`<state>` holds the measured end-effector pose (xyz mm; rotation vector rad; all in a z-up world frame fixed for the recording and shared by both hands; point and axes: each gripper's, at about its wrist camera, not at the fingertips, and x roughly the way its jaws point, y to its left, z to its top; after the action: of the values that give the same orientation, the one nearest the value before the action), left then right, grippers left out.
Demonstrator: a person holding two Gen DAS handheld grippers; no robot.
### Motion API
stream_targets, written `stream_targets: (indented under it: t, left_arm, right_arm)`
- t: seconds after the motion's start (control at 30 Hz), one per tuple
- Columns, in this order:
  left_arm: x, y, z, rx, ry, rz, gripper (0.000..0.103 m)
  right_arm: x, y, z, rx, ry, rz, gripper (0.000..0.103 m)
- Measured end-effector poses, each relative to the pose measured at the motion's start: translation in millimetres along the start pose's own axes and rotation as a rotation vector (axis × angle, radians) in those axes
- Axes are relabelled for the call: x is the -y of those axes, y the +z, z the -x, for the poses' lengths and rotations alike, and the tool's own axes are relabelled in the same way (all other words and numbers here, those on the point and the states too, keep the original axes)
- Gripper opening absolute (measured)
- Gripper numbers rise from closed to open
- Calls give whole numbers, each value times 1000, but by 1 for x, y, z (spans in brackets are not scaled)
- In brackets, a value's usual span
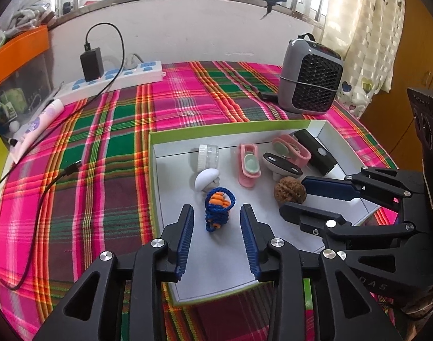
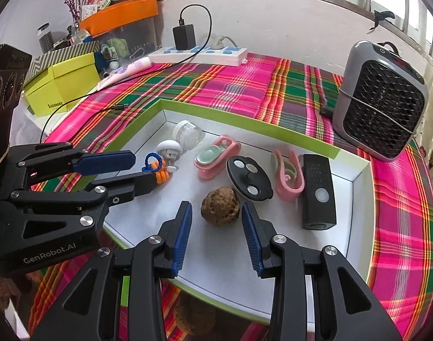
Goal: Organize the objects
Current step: 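Open both tools to release the rope toy and walnut in the box, then withdraw both tools from the box toward the green mushroom toy and walnut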
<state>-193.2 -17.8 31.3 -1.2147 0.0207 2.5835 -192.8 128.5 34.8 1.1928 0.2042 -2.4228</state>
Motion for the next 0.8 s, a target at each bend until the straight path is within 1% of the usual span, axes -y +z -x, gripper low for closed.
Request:
stream_targets:
  t: [0.57, 0.8]
  left_arm:
    - [4, -15, 32, 50, -17, 36, 33]
    - [8, -25, 46, 70, -36, 49, 33]
  right_arm:
    - [-1, -14, 28, 50, -21, -48, 38]
    - [-2, -26, 44, 81, -35, -73, 38]
